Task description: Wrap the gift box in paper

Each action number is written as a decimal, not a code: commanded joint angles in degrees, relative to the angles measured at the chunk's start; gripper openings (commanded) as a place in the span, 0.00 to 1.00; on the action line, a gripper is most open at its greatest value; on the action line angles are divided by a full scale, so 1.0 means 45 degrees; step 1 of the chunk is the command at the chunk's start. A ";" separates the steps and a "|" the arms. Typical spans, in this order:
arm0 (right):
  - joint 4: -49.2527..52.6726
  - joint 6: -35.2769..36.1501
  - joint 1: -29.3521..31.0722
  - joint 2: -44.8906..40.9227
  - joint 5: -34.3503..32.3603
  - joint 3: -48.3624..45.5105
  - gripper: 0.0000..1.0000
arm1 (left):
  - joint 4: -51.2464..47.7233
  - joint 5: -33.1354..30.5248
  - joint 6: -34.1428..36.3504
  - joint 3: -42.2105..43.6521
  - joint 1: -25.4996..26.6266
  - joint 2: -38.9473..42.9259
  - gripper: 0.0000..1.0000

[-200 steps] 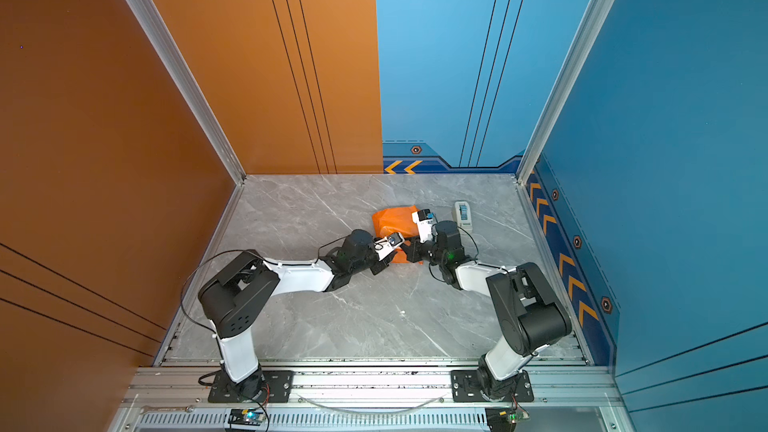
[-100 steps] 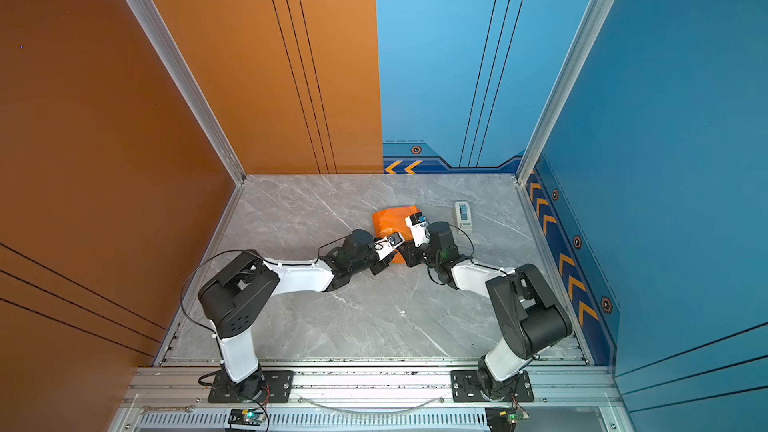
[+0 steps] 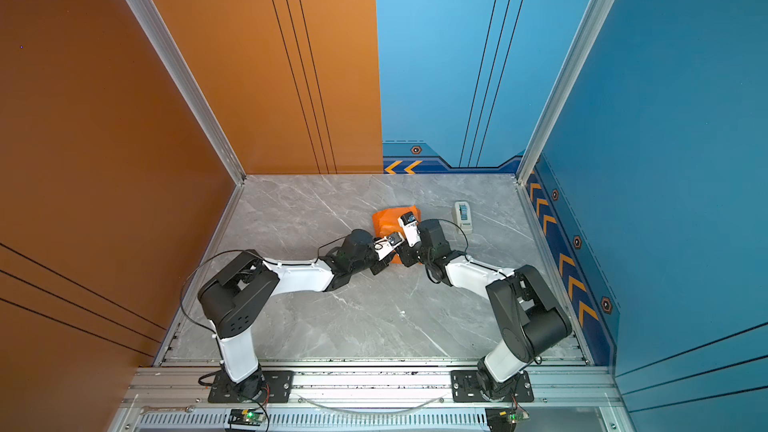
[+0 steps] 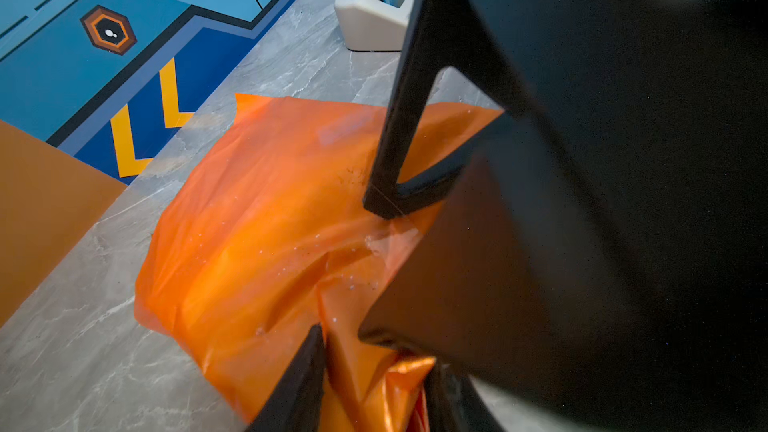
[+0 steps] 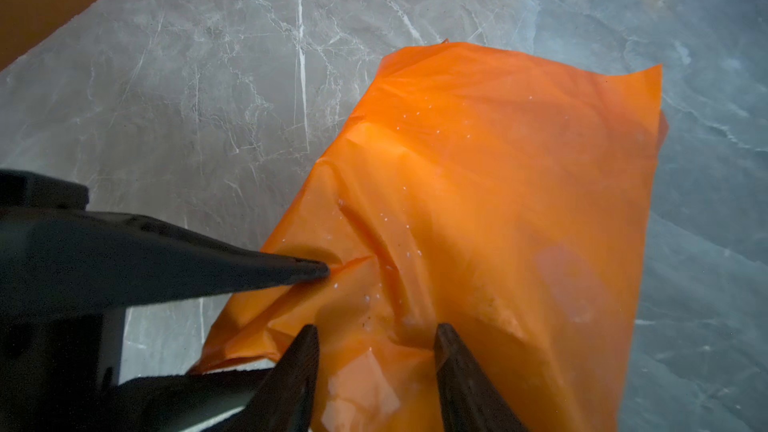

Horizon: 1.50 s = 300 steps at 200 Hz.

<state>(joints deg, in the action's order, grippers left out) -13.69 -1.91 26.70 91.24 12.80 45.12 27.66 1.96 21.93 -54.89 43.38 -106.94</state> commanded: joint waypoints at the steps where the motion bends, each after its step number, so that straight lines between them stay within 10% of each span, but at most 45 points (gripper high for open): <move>1: 0.1772 0.0074 0.0178 0.0072 -0.0535 0.0078 0.58 | -0.2829 0.0171 -0.0049 0.0518 -0.0012 -0.0494 0.39; 44: 0.1523 -0.0537 0.0041 -0.0176 -0.0046 0.0100 0.69 | -0.2832 0.0171 -0.0030 0.0520 -0.0012 -0.0490 0.39; 64: 0.1132 -0.1192 -0.0213 -0.0567 0.0655 0.0056 1.00 | -0.2860 0.0172 -0.0030 0.0541 -0.0015 -0.0477 0.39; 164: 0.0772 -0.3707 -0.2041 -0.3072 0.2733 -0.0722 0.97 | -0.2863 0.0210 -0.0027 0.0519 0.0029 -0.0492 0.39; 192: 0.1828 -0.3670 -0.2339 -0.4196 0.2742 -0.0848 0.89 | -0.2855 0.0215 -0.0025 0.0481 0.0039 -0.0510 0.39; 227: 0.2871 -0.3604 -0.1713 -0.5055 0.3209 -0.0975 0.55 | -0.2850 0.0248 -0.0012 0.0414 0.0045 -0.0549 0.39; 300: 0.0810 -0.5267 -0.0154 -0.2937 0.3236 -0.1220 0.22 | -0.2910 0.0289 0.0009 0.0304 0.0075 -0.0604 0.39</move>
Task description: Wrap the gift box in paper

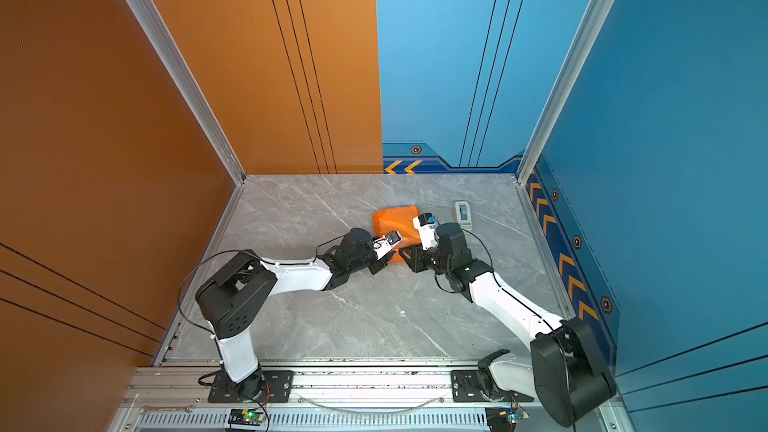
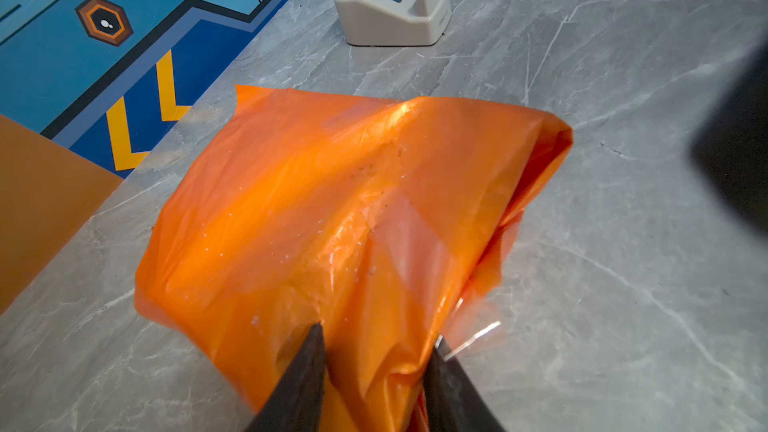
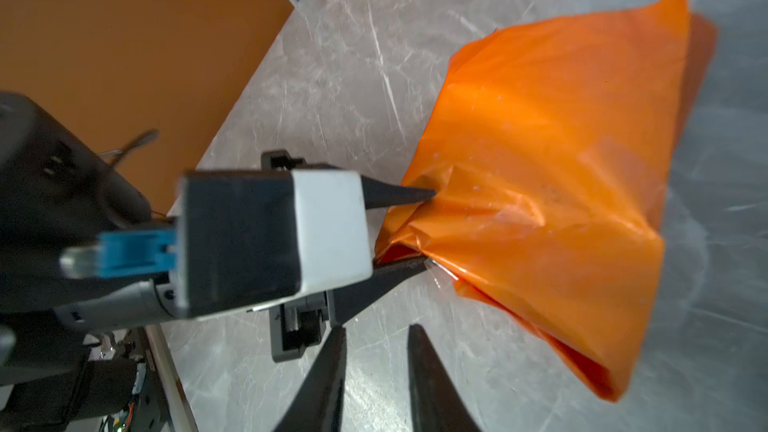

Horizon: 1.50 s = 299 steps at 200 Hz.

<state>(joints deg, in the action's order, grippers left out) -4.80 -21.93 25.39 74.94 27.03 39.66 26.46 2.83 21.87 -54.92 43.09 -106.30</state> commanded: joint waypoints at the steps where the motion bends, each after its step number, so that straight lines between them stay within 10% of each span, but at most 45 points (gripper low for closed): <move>1: -0.1222 -0.0843 0.0138 0.0738 0.0081 -0.0005 0.22 | -0.2650 0.0104 0.0023 0.0299 0.0154 -0.0749 0.39; 156: -0.4983 -0.1789 -0.0404 0.4475 -0.1222 -0.0571 0.12 | -0.2688 0.0094 0.0044 0.0328 0.0189 -0.0694 0.39; 227: -0.4309 -0.1324 -0.0505 0.1785 -0.1294 -0.2265 0.23 | -0.2677 0.0036 0.0061 0.0368 0.0169 -0.0713 0.39; 299: -0.4351 -0.1326 0.0109 0.1532 -0.1196 -0.1570 0.10 | -0.2704 0.0097 0.0063 0.0316 0.0190 -0.0732 0.39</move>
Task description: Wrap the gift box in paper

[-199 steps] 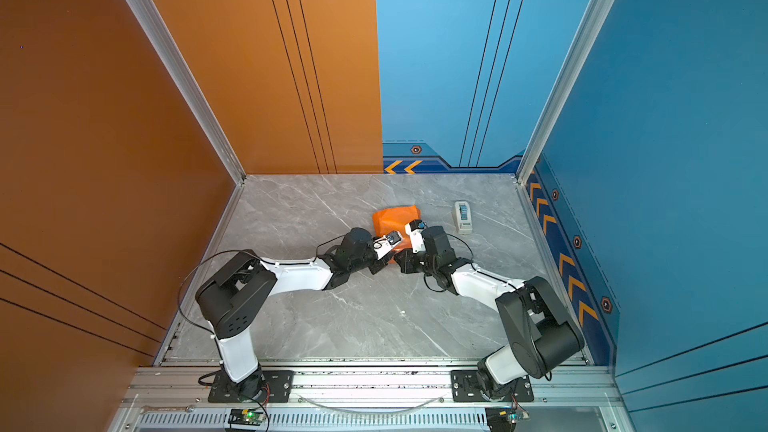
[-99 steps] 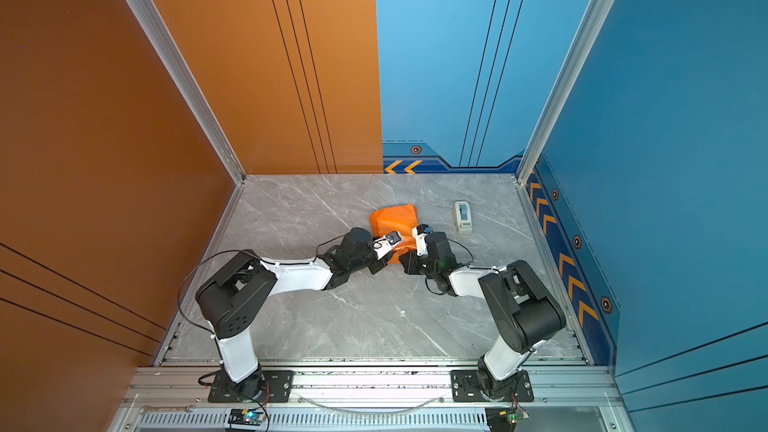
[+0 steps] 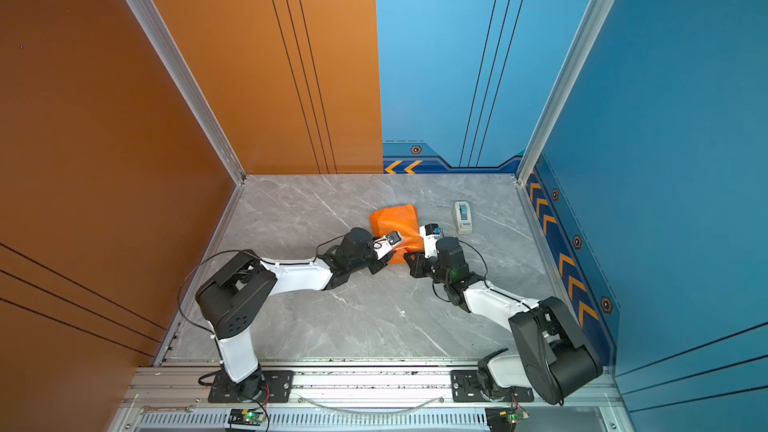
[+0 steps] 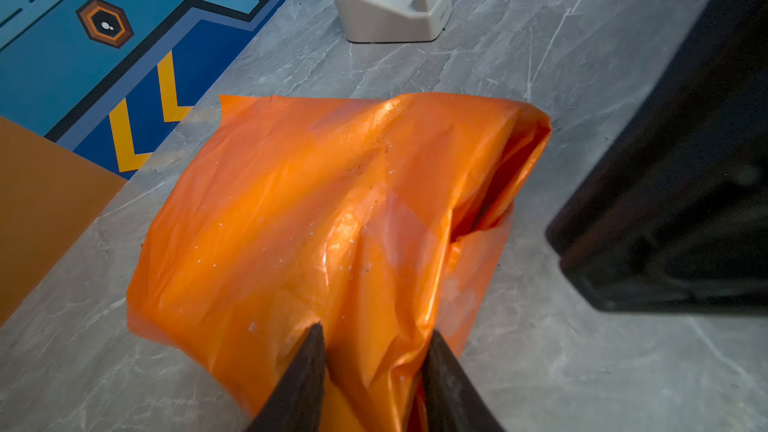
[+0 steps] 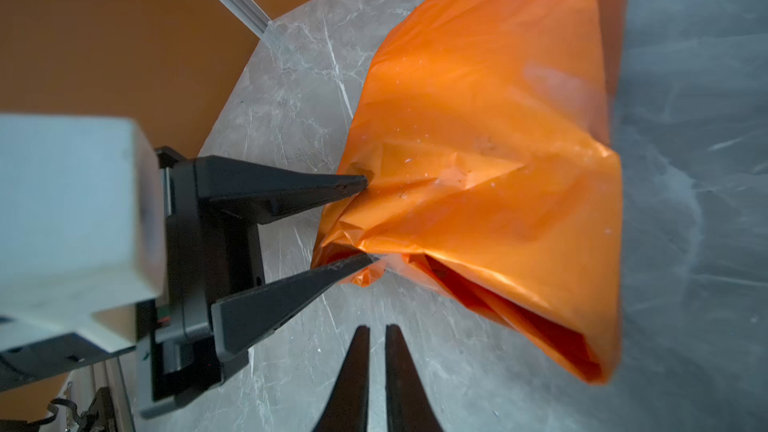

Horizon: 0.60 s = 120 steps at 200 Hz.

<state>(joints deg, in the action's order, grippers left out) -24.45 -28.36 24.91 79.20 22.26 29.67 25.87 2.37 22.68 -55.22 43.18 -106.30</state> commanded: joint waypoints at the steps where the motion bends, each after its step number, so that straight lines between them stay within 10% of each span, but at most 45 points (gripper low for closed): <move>1: 0.0000 0.0097 0.0231 0.0623 -0.0140 0.0680 0.10 | -0.2569 0.0198 -0.0117 0.0390 0.0170 -0.0733 0.39; 120: -0.1897 -0.0454 -0.0139 0.3310 -0.0596 0.0562 0.10 | -0.2569 0.0157 -0.0146 0.0432 0.0228 -0.0733 0.39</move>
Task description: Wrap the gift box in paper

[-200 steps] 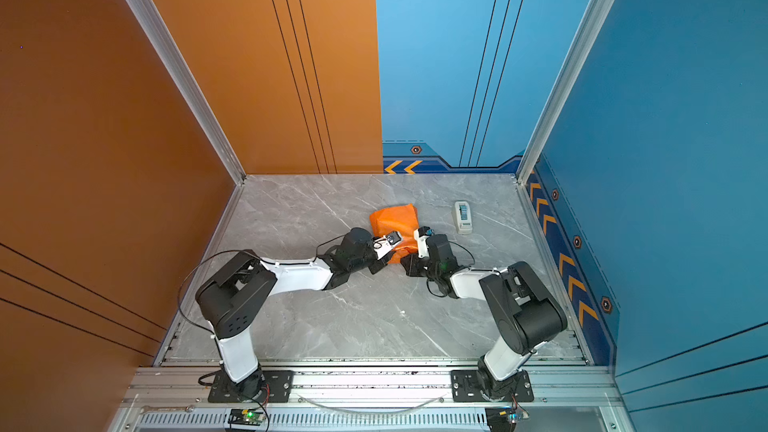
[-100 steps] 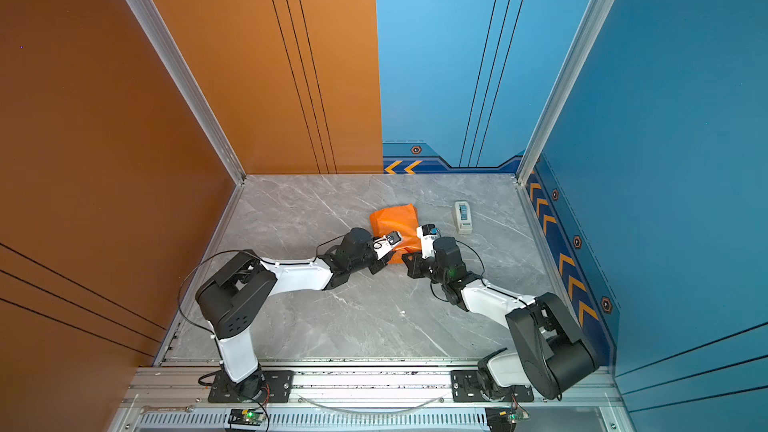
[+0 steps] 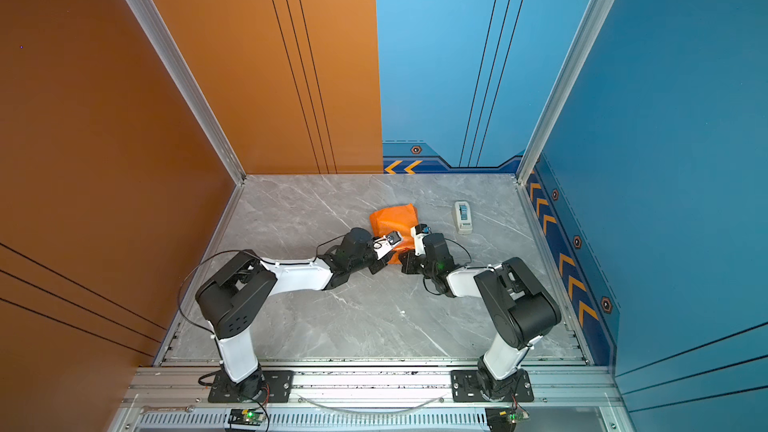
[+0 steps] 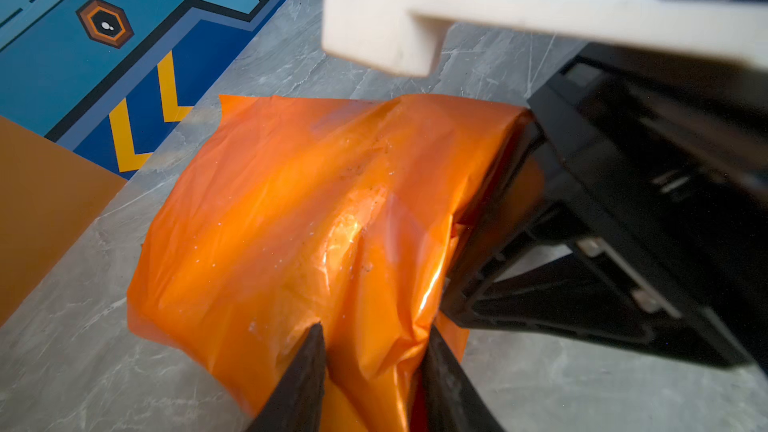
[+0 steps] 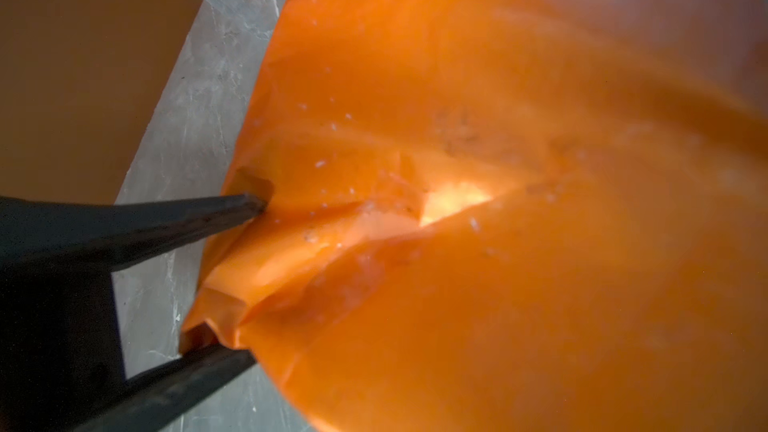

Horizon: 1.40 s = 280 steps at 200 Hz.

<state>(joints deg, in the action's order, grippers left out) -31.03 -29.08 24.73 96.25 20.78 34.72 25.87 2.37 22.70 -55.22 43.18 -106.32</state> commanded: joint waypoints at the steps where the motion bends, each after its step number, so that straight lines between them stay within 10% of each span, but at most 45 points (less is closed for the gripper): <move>1: -0.0413 -0.0295 -0.0103 -0.0523 -0.0254 -0.0583 0.10 | -0.2577 0.0157 -0.0146 0.0434 0.0228 -0.0718 0.39; 66: 0.2173 0.0514 -0.0100 -0.4602 -0.0330 -0.1020 0.15 | -0.2623 0.0196 -0.0122 0.0377 0.0228 -0.0709 0.39; 200: 0.0498 0.0018 0.0168 -0.0574 -0.0754 0.0009 0.10 | -0.2762 0.0166 -0.0068 0.0265 0.0239 -0.0499 0.39; 280: 0.5708 0.0915 -0.1179 -0.5921 0.0254 0.0710 0.43 | -0.3729 0.0300 -0.0350 -0.0412 0.0266 0.0861 0.55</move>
<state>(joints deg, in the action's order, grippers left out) -17.17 -26.68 22.61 72.93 19.35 34.15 19.97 2.46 22.46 -56.05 43.83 -104.20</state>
